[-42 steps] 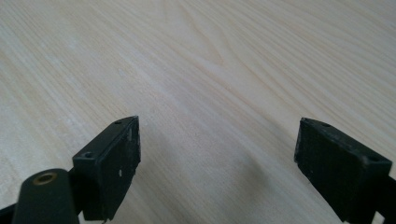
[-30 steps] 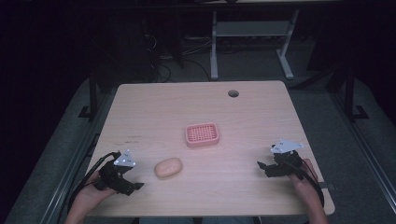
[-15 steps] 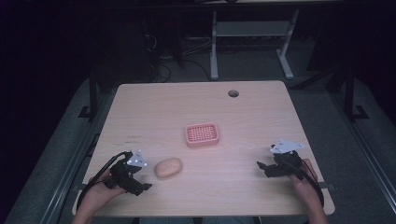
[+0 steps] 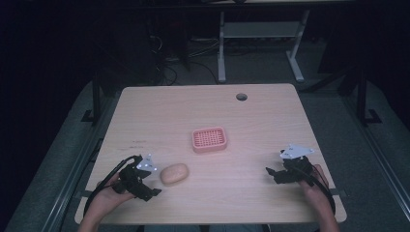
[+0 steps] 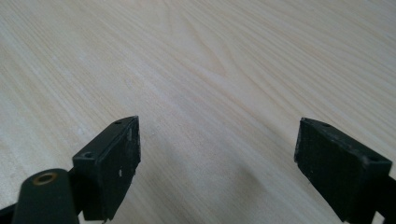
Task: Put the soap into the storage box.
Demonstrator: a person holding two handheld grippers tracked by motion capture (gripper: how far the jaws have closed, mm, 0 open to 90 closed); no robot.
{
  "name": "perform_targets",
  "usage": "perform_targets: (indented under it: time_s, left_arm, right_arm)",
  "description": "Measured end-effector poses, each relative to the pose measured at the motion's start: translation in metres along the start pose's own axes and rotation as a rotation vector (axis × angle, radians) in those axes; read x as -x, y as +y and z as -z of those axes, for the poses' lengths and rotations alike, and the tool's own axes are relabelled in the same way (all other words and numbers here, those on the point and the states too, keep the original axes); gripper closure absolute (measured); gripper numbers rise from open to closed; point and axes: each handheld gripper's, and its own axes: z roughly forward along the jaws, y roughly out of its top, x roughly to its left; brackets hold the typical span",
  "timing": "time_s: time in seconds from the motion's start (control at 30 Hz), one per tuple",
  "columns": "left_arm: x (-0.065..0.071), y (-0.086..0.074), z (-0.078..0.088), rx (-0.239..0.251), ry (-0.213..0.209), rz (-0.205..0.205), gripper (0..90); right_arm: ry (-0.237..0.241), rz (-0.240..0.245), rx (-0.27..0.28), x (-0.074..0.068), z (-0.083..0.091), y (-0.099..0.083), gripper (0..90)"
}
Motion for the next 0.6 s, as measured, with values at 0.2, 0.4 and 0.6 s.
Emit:
perform_targets:
  time_s: [0.2, 0.4, 0.6]
  left_arm:
    - [0.001, 0.01, -0.003, -0.001, -0.012, -0.015, 19.7]
    - [0.002, 0.015, -0.008, -0.008, -0.019, -0.03, 19.7]
    - [0.001, 0.024, -0.012, -0.015, -0.036, -0.039, 19.7]
  right_arm:
    - [0.005, -0.028, 0.008, -0.001, 0.0, 0.0, 13.9]
    - [0.002, -0.023, 0.002, 0.0, 0.0, -0.001, 13.9]
    - [0.006, -0.029, 0.003, 0.001, 0.0, -0.002, 13.9]
